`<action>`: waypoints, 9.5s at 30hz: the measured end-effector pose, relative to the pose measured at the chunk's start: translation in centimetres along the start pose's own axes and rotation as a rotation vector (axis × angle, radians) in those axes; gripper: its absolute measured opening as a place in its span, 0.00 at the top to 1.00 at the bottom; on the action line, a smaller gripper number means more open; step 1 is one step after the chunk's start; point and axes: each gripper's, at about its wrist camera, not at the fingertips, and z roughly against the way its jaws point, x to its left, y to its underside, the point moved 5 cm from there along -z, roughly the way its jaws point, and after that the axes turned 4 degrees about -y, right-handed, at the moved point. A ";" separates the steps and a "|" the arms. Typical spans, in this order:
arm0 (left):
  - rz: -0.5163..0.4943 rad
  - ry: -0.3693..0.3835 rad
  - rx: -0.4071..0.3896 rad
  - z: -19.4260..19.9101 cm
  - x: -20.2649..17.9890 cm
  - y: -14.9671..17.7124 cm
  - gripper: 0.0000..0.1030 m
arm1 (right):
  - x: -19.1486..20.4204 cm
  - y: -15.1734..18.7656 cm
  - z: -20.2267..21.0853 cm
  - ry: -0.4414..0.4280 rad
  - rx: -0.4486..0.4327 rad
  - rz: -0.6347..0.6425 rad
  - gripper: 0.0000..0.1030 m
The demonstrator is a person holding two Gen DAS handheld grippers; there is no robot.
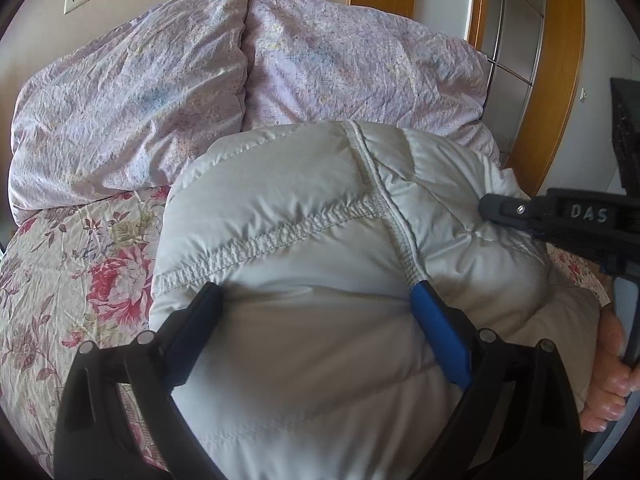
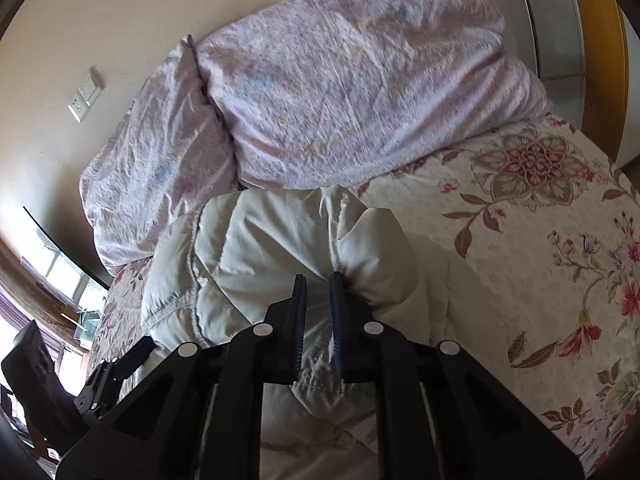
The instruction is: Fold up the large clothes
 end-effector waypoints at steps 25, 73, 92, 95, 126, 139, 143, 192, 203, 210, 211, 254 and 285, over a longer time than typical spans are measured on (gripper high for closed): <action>-0.055 0.000 -0.031 -0.9 -2.2 0.2 0.03 | -2.7 2.4 -5.0 0.069 0.055 0.088 0.99; 0.020 -0.090 0.005 -6.4 3.9 -0.1 0.02 | -3.2 3.5 -5.4 0.037 -0.039 0.081 1.00; 0.030 -0.103 -0.028 -6.4 4.0 0.2 0.02 | -3.3 3.6 -5.3 0.022 -0.056 0.070 1.00; 0.035 -0.100 -0.025 -6.5 4.1 0.3 0.02 | -3.6 3.5 -5.3 -0.010 -0.055 0.044 1.00; 0.045 -0.114 -0.033 -6.5 3.9 0.0 0.02 | -6.9 1.2 -6.3 -0.165 -0.046 -0.126 1.00; 0.120 0.002 0.016 -0.4 8.1 -0.2 0.02 | -5.4 -0.9 1.3 -0.051 -0.017 -0.060 0.02; 0.119 0.049 0.027 0.7 10.1 0.4 0.02 | -7.2 -1.4 3.5 -0.052 0.016 -0.073 0.01; 0.503 0.576 0.318 -5.1 9.9 5.3 0.04 | -5.6 5.3 -4.9 -0.514 0.504 -0.222 0.01; 0.488 0.547 0.242 -2.5 11.3 3.6 0.20 | -1.0 3.1 -3.0 -0.564 0.420 -0.101 0.13; 0.528 0.498 0.151 -0.8 16.7 2.1 0.22 | 3.7 1.0 -5.6 -0.603 0.420 -0.042 0.23; 0.536 0.486 0.138 -0.6 17.6 2.0 0.22 | 4.5 0.8 -6.3 -0.608 0.423 -0.032 0.23; 0.276 -0.017 -0.042 2.9 21.9 -1.8 0.11 | 11.6 -2.2 -3.0 -0.058 0.033 0.300 0.19; 0.132 -0.124 -0.032 -5.5 19.8 -2.0 0.02 | 11.9 0.0 -15.4 0.123 0.037 0.532 0.83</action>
